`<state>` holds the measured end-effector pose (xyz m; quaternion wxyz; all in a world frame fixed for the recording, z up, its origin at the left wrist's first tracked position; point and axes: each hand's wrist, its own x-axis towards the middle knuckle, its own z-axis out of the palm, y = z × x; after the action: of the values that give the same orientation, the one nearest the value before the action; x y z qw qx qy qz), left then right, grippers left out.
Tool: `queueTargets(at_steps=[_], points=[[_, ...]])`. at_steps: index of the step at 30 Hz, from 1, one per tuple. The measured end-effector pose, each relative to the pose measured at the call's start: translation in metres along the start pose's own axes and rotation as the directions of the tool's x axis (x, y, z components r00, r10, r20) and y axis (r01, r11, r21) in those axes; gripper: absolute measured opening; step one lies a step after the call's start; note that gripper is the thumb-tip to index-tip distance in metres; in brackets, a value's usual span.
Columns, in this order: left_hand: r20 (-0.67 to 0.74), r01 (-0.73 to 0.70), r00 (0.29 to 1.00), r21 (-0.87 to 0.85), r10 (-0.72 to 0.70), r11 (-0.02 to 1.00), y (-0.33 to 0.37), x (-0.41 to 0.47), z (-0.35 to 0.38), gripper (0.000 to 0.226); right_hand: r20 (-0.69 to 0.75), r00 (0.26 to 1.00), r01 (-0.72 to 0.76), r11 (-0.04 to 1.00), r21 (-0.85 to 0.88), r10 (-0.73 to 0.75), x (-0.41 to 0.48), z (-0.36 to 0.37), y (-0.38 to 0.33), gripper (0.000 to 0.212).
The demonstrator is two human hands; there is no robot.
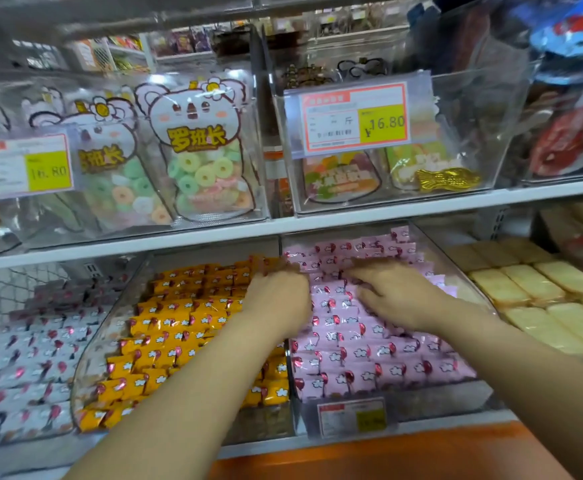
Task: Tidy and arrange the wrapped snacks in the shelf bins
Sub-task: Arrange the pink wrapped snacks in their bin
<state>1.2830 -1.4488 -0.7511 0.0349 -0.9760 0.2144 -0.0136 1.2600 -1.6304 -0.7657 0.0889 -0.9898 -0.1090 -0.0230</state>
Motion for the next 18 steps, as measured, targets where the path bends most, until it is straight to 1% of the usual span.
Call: queueTargets(at_steps=[2, 5, 8, 9, 11, 13, 16, 18], points=[[-0.054, -0.068, 0.996, -0.077, 0.064, 0.995, 0.014, -0.022, 0.001, 0.047, 0.013, 1.0, -0.027, 0.998, -0.061, 0.027, -0.026, -0.007, 0.006, 0.045], [-0.025, -0.136, 0.991, -0.181, 0.133, 0.974, 0.045, -0.054, 0.008, 0.05, 0.112, 0.99, -0.072, 0.994, -0.087, 0.081, -0.071, -0.016, 0.01, 0.05], [0.023, -0.158, 0.986, -0.165, 0.164, 0.973, 0.065, -0.069, 0.029, 0.056, 0.213, 0.976, -0.022, 0.992, -0.127, 0.049, -0.112, -0.019, 0.005, 0.053], [0.035, -0.149, 0.987, -0.148, 0.156, 0.978, 0.067, -0.069, 0.035, 0.057, 0.214, 0.976, -0.017, 0.991, -0.129, 0.045, -0.123, -0.018, 0.003, 0.053], [0.03, -0.135, 0.99, -0.104, 0.138, 0.985, 0.067, -0.068, 0.043, 0.058, 0.148, 0.989, -0.004, 0.994, -0.106, 0.02, -0.133, -0.01, 0.005, 0.051], [0.012, -0.132, 0.991, -0.082, 0.134, 0.988, 0.066, -0.066, 0.047, 0.057, 0.066, 0.998, 0.001, 0.999, -0.041, 0.001, -0.133, 0.001, 0.01, 0.045], [-0.014, -0.114, 0.993, -0.12, 0.113, 0.986, 0.067, -0.064, 0.051, 0.054, -0.062, 0.998, -0.026, 0.999, 0.037, 0.028, -0.124, 0.012, 0.017, 0.033], [-0.014, -0.104, 0.995, -0.167, 0.103, 0.98, 0.068, -0.062, 0.052, 0.053, -0.131, 0.99, -0.026, 0.991, 0.134, 0.043, -0.115, 0.014, 0.018, 0.019]])
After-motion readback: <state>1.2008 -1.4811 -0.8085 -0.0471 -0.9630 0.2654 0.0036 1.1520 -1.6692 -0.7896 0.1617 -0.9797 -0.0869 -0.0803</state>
